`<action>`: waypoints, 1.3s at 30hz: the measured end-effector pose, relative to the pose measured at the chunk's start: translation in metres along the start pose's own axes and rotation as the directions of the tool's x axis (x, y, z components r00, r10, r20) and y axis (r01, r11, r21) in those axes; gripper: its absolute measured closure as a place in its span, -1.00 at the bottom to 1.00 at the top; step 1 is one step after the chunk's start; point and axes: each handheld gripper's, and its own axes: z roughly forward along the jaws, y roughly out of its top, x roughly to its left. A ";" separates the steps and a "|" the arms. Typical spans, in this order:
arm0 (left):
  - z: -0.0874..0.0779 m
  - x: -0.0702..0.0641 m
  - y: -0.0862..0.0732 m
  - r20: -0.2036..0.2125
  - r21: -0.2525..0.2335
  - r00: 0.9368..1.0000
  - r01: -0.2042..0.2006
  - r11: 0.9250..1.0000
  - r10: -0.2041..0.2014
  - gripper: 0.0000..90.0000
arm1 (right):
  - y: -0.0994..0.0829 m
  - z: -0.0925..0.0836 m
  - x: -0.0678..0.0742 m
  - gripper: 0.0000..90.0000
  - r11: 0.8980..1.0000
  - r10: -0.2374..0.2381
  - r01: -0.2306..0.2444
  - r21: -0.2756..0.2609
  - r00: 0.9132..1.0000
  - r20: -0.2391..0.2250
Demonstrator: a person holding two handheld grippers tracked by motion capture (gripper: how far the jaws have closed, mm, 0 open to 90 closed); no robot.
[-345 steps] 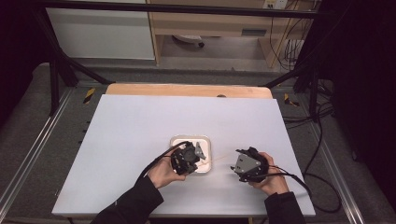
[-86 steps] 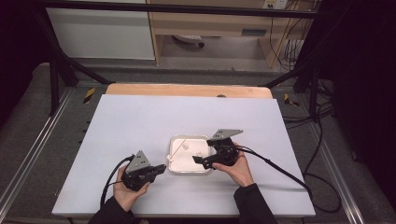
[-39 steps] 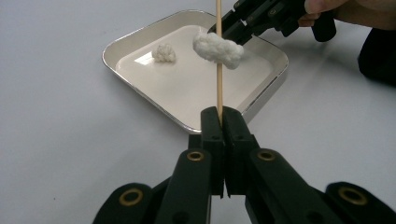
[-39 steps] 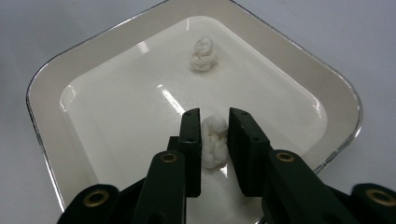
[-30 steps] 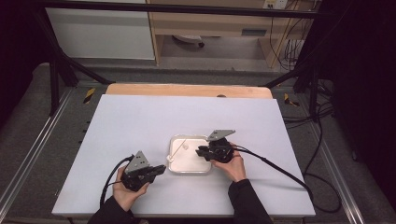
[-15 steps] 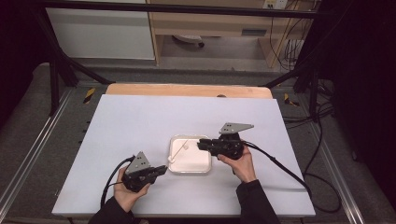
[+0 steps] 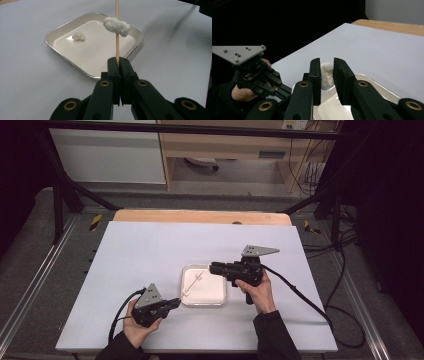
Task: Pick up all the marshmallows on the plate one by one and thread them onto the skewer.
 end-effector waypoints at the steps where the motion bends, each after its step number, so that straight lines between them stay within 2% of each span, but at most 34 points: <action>1: 0.000 0.000 0.000 0.001 0.000 1.000 0.000 1.000 0.000 0.97 | 0.000 0.001 0.000 0.72 1.000 0.007 -0.007 -0.002 1.000 -0.006; 8: 0.000 -0.001 0.000 0.004 -0.004 1.000 -0.001 1.000 0.001 0.97 | 0.000 0.008 -0.002 0.72 0.999 0.041 -0.041 -0.009 0.999 -0.036; 21: -0.001 -0.002 0.000 0.006 -0.012 1.000 -0.014 1.000 0.014 0.97 | -0.002 0.015 -0.004 0.73 0.997 0.075 -0.074 0.015 0.994 -0.081; 39: -0.002 -0.004 -0.001 0.003 -0.045 0.999 -0.037 0.998 0.037 0.98 | -0.007 0.019 -0.001 0.79 0.993 0.119 -0.119 0.005 0.982 -0.149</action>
